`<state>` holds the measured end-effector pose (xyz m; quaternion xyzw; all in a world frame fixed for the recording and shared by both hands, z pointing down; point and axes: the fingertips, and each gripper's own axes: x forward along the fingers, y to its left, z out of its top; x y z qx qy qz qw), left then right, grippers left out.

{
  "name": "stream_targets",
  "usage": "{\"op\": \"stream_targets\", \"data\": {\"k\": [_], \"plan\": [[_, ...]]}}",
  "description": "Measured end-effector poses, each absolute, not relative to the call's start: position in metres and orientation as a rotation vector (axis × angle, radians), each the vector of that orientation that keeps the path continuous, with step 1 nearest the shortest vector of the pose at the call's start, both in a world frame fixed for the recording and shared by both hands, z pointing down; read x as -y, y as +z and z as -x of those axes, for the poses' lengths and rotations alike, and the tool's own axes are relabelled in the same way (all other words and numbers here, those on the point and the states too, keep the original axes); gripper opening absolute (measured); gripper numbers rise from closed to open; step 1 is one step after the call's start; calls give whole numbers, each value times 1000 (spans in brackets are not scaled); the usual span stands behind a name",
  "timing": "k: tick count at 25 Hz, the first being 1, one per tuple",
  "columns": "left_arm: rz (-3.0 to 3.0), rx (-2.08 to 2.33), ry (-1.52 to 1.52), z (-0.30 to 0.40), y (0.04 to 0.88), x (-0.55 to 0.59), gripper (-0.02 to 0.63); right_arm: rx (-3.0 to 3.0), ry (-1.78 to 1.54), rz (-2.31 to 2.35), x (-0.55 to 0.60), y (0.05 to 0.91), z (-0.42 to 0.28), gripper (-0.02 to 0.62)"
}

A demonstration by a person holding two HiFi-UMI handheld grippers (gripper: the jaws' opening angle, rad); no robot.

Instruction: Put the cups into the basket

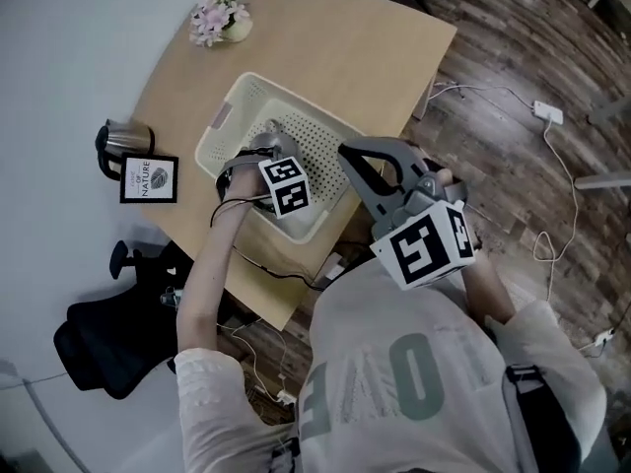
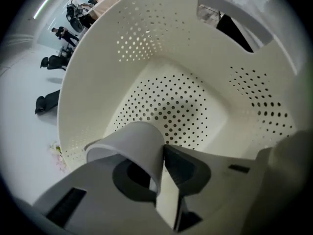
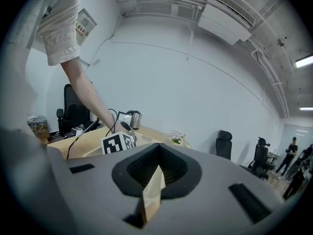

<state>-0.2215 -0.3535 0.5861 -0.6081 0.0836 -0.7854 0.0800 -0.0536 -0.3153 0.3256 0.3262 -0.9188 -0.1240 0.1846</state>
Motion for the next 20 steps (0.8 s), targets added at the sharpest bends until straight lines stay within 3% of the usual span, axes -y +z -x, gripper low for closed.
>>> {"op": "stream_targets", "data": {"k": [16,20], "plan": [[1749,-92,-2357,205,607,352,58,2544,-293,-985,318,336,27,-3],[1717,-121,-2371,209,606,353,86,2546,-302,-965,318,334,30,-3]]}}
